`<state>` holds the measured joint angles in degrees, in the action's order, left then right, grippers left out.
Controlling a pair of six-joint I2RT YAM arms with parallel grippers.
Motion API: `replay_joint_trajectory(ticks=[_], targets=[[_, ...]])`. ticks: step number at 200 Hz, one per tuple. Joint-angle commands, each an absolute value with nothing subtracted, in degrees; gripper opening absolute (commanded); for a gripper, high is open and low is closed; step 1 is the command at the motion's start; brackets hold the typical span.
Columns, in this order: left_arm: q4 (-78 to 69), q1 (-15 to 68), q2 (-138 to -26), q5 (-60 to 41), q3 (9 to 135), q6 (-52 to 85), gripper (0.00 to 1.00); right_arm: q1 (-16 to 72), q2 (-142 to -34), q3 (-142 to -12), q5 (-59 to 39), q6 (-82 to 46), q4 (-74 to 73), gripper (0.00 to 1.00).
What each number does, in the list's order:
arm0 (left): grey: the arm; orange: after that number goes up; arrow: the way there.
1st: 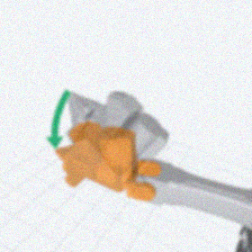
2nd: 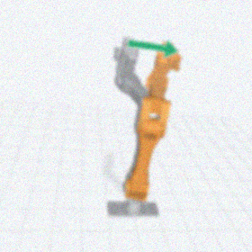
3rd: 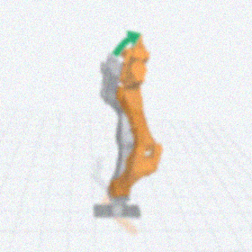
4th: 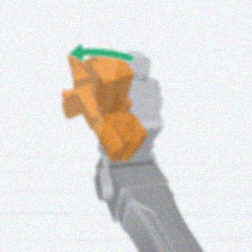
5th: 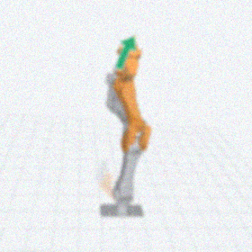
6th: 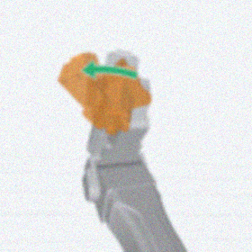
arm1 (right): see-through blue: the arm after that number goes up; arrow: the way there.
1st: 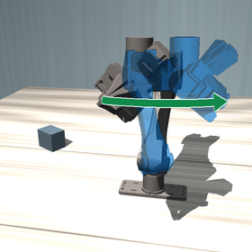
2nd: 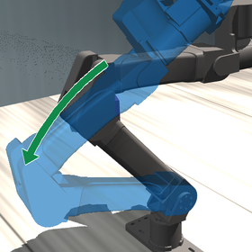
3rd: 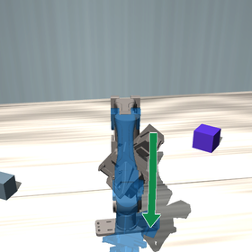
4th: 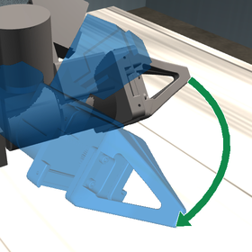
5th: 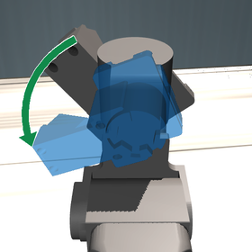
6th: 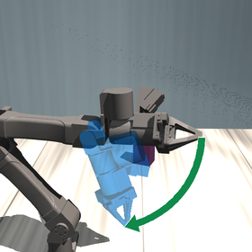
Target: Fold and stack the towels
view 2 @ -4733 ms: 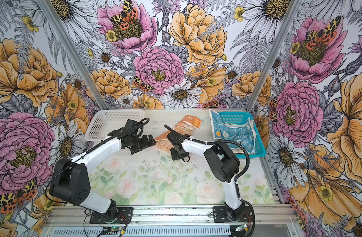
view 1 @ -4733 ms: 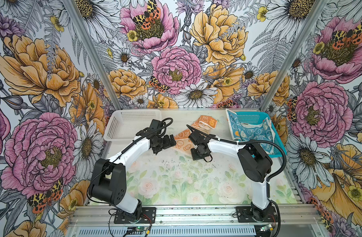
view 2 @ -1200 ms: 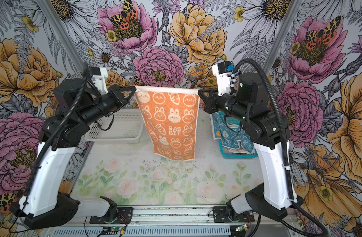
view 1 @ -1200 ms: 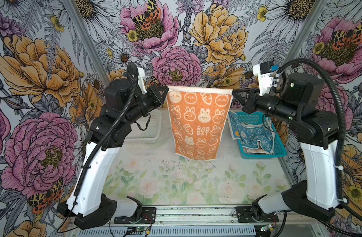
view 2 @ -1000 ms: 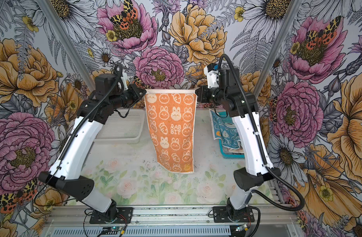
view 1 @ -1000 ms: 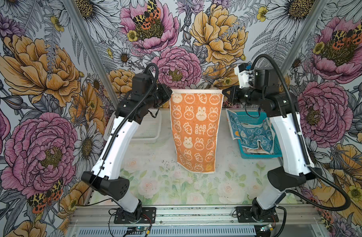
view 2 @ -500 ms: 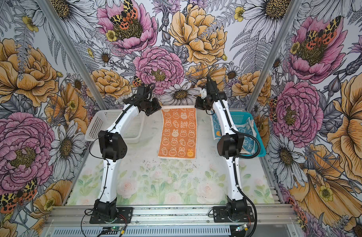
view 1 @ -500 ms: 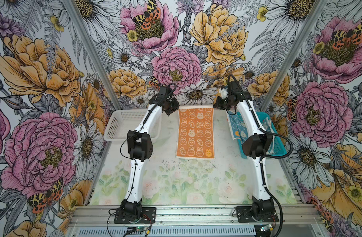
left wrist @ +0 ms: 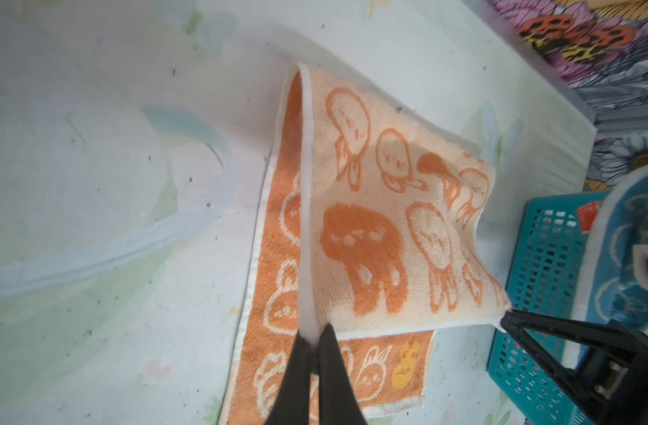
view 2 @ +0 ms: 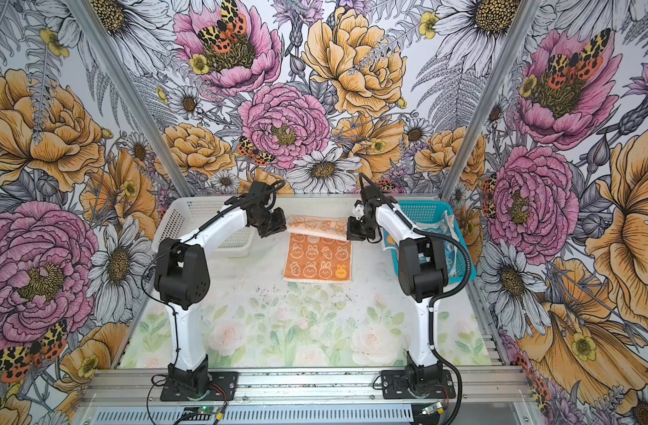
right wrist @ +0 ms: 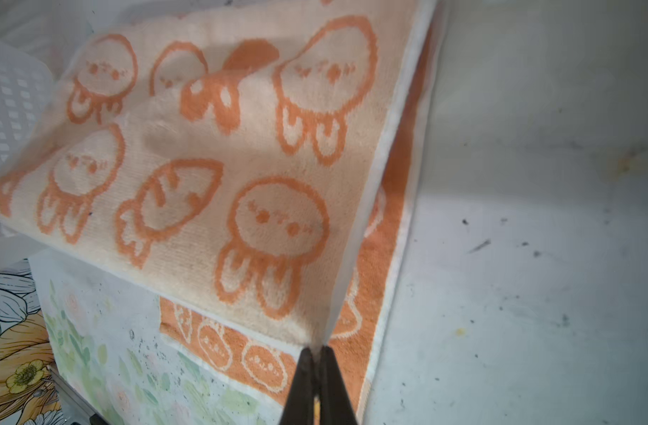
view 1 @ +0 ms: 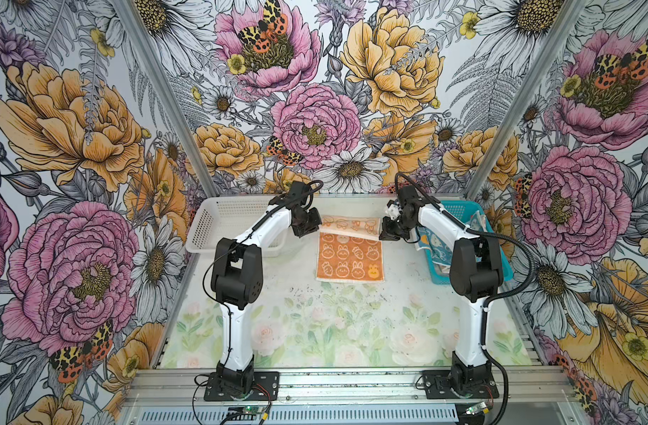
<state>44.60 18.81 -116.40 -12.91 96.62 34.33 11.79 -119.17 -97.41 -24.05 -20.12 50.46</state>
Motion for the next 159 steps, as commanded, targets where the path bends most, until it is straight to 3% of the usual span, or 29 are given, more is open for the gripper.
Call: replay_joint_trajectory(ticks=[1,81,159], targets=[[41.0,19.1,-112.4,-9.5,90.3,34.0,0.00,12.0,-113.7,-91.2,-22.7,-21.0,44.0,0.00],[39.9,20.1,-104.9,-9.8,81.0,33.6,0.00,13.4,-101.3,-79.8,-21.0,-20.7,43.5,0.00],[35.0,24.2,-105.7,-10.6,68.8,35.5,0.00,16.7,-103.6,-68.6,-20.2,-21.4,39.5,0.00]])
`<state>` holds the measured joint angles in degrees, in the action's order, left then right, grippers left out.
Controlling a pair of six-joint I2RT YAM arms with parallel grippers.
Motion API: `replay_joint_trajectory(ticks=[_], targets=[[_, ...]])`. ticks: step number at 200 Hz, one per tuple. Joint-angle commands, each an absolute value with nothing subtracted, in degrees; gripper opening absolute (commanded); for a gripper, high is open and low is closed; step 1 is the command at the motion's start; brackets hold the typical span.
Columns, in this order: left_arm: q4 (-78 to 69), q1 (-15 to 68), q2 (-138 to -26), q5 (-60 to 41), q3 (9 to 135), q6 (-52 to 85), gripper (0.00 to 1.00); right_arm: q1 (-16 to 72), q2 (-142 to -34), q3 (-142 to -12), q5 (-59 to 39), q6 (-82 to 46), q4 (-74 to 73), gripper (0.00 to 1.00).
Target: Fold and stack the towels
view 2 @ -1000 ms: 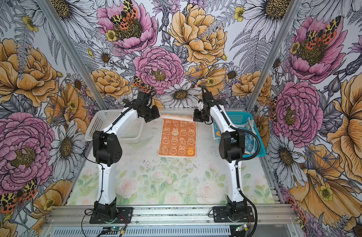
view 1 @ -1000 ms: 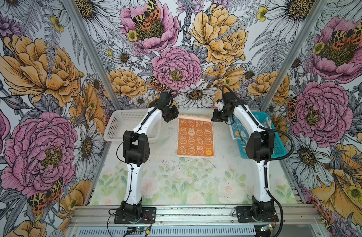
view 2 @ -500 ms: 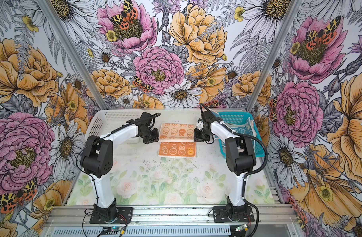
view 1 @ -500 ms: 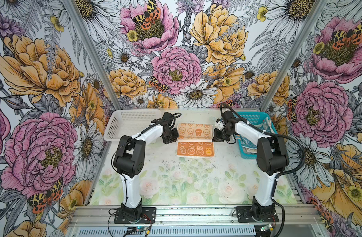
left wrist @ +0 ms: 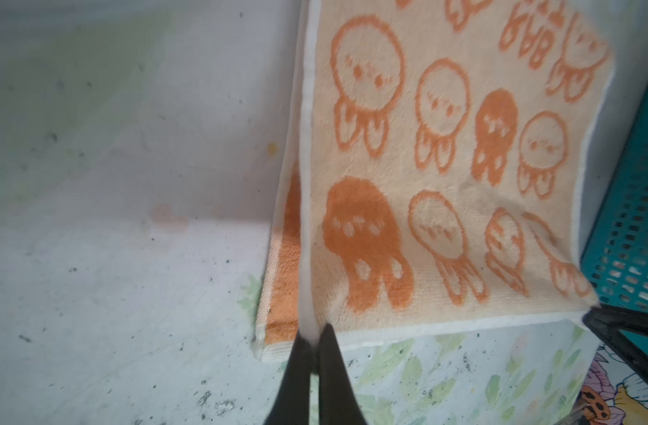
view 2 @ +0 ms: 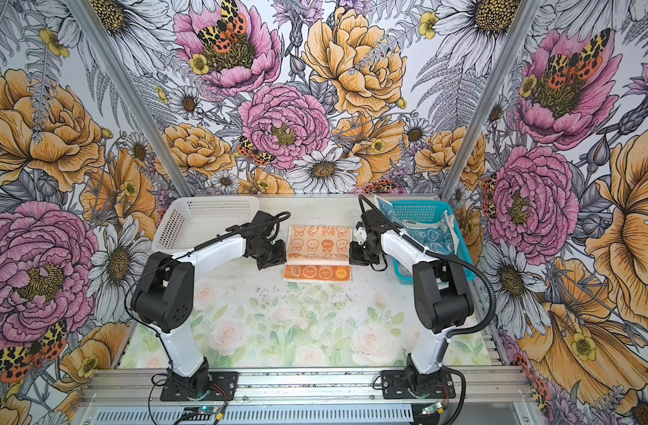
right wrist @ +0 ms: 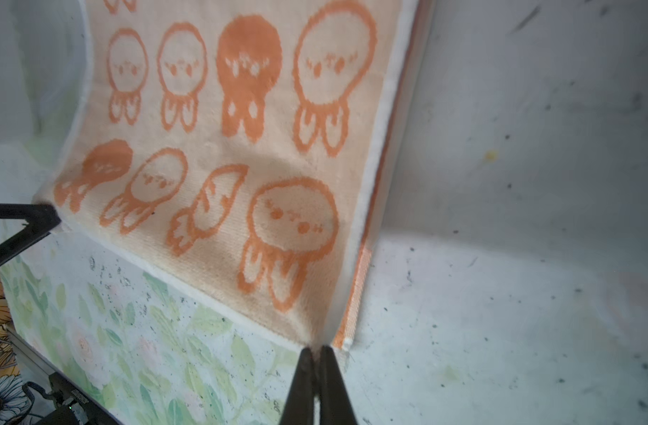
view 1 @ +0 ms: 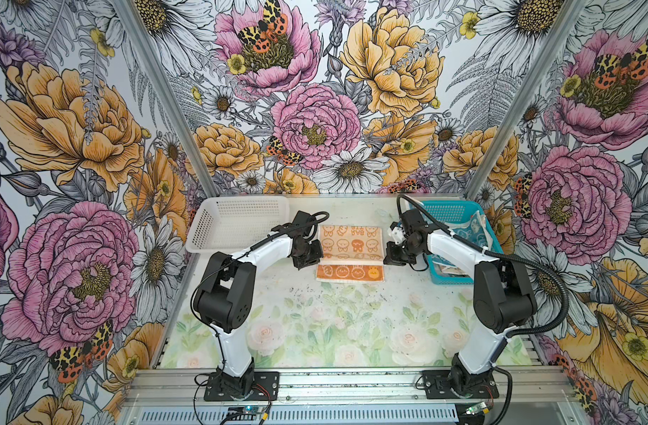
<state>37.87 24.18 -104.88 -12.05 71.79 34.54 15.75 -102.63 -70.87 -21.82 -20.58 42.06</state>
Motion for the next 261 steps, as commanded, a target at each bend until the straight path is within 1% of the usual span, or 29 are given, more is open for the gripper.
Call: replay_joint_trajectory(ticks=[1,57,76,82,102,129,193,261], targets=[[34.8,24.2,-105.7,-10.6,68.6,35.5,0.00,16.8,-103.7,-68.3,-20.1,-21.4,39.3,0.00],[34.3,24.4,-106.2,-11.1,67.5,35.1,0.00,17.7,-103.5,-65.7,-19.4,-22.4,37.8,0.00],[34.4,23.7,-104.9,-11.8,68.2,35.1,0.00,17.7,-100.8,-66.0,-19.4,-22.5,38.1,0.00],[34.7,23.4,-102.2,-11.7,68.4,35.2,0.00,17.6,-99.7,-66.1,-19.4,-22.6,38.4,0.00],[35.9,22.9,-99.5,-11.3,69.0,35.1,0.00,17.6,-96.8,-66.4,-19.4,-22.6,39.8,0.00],[36.4,23.6,-97.5,-11.3,67.9,35.3,0.00,17.8,-95.2,-65.5,-19.1,-22.3,40.9,0.00],[36.0,25.4,-98.1,-9.8,63.3,35.9,0.00,20.0,-97.3,-60.4,-17.9,-22.7,39.2,0.00],[35.5,25.7,-101.9,-9.5,62.1,35.0,0.00,20.9,-100.6,-58.1,-17.8,-23.6,36.0,0.00]])
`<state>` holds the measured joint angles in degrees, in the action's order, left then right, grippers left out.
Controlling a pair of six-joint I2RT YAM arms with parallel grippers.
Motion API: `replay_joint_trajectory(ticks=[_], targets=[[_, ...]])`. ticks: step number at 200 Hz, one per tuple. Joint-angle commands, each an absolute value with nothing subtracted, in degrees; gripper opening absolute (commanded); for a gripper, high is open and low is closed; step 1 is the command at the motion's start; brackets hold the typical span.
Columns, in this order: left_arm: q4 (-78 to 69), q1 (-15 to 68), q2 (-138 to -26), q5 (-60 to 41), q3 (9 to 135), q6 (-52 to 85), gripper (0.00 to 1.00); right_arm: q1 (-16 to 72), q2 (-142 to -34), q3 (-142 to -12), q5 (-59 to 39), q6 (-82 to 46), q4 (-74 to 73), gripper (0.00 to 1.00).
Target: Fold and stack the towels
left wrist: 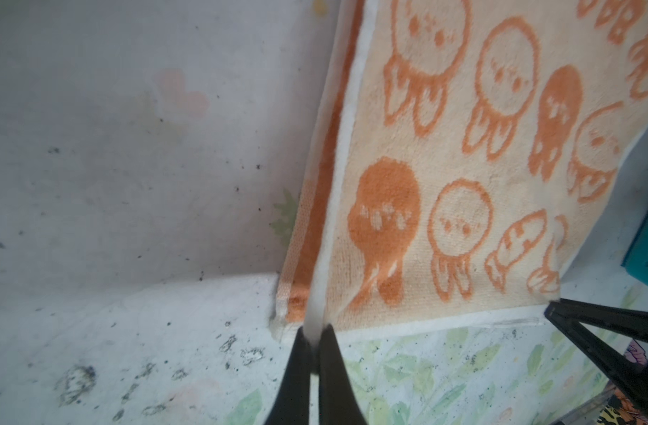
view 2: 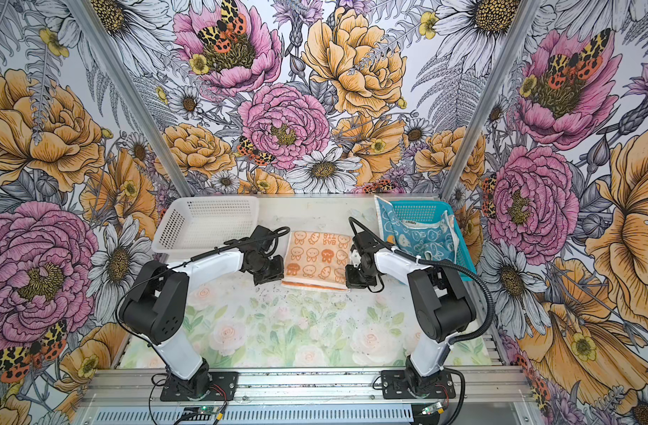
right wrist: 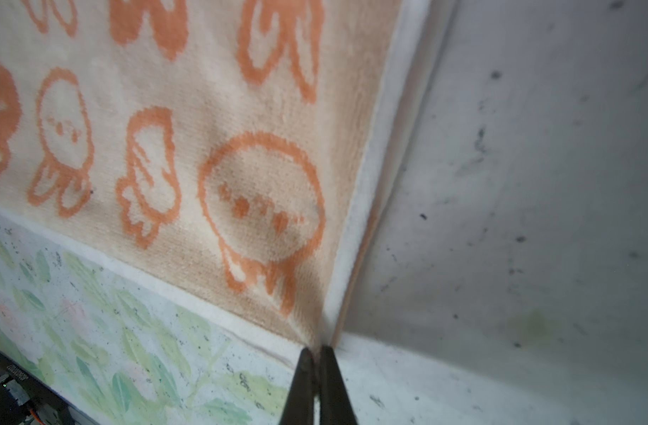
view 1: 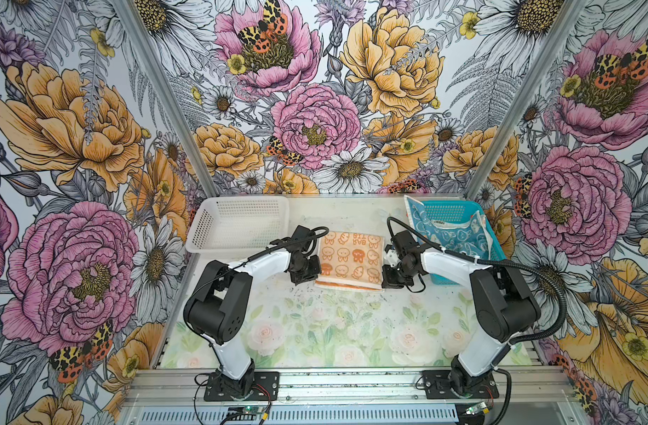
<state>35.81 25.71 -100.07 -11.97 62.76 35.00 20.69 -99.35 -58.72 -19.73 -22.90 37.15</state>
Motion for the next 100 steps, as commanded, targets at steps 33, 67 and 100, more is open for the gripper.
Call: replay_joint_trajectory(ticks=[33,67,100], targets=[[35.2,25.0,-103.4,-9.8,63.2,34.8,0.00,20.7,-102.4,-60.1,-17.5,-23.4,35.9,0.00],[36.0,24.0,-100.8,-10.7,64.5,34.5,0.00,20.7,-99.7,-61.6,-18.3,-23.9,36.6,0.00],[38.0,23.3,-96.1,-10.1,65.2,34.3,0.00,20.9,-94.0,-61.9,-18.3,-24.3,39.2,0.00]])
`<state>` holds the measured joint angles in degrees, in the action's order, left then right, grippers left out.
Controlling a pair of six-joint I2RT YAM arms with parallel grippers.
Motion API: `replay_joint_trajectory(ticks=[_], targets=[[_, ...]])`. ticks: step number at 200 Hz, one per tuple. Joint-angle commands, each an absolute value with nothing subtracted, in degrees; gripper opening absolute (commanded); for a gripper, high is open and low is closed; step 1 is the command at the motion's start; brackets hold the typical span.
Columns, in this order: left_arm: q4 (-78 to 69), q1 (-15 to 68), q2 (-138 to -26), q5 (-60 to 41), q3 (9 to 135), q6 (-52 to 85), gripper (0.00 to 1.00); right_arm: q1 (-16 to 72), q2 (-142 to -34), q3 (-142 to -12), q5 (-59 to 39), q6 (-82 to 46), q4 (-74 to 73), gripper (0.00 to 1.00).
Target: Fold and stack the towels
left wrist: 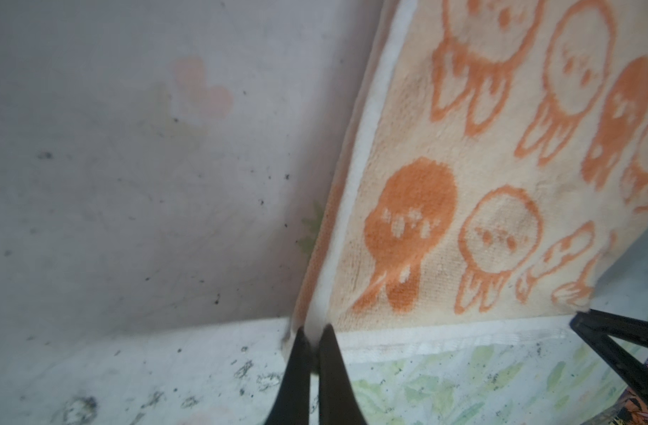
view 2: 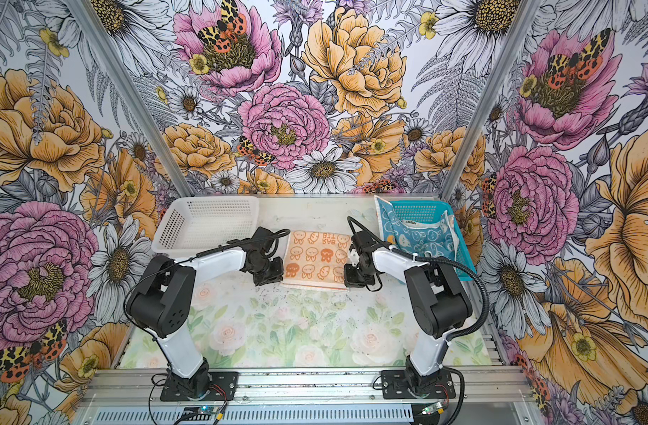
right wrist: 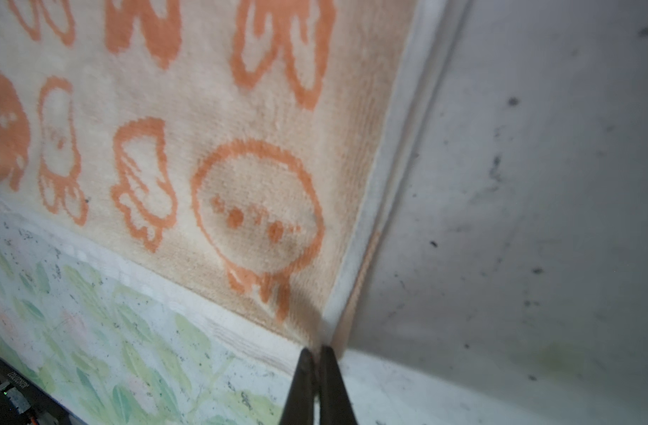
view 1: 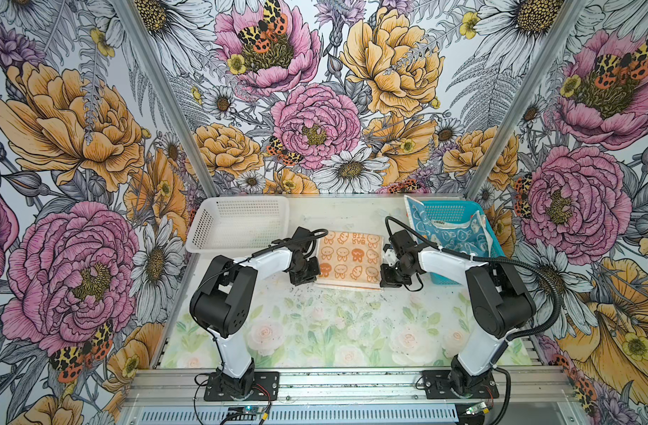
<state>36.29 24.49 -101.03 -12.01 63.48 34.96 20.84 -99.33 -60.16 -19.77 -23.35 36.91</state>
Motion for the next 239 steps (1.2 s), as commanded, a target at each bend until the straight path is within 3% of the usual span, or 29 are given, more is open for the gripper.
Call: replay_joint_trajectory(ticks=[1,133,171,199,226,235,239], targets=[[38.0,23.3,-96.1,-10.1,65.1,34.3,0.00,20.9,-93.9,-61.8,-18.3,-24.3,39.3,0.00],[37.4,26.3,-102.2,-8.0,61.9,33.9,0.00,22.9,-99.9,-58.0,-18.0,-24.1,37.0,0.00],[37.4,26.8,-102.7,-8.4,62.4,33.6,0.01,23.3,-99.9,-57.9,-17.6,-24.2,36.6,0.09],[37.7,27.1,-101.6,-9.0,63.6,33.5,0.22,23.3,-98.7,-58.3,-18.0,-24.3,36.7,0.25],[40.3,27.4,-99.0,-9.6,68.6,33.3,0.73,23.3,-94.1,-60.8,-17.7,-24.2,38.9,0.59],[41.6,27.6,-97.9,-9.3,71.5,33.1,0.96,23.1,-92.6,-63.0,-17.2,-24.1,40.3,0.70],[42.2,27.4,-97.5,-9.3,72.7,33.1,0.99,22.9,-91.9,-64.0,-17.1,-24.1,40.7,0.74]])
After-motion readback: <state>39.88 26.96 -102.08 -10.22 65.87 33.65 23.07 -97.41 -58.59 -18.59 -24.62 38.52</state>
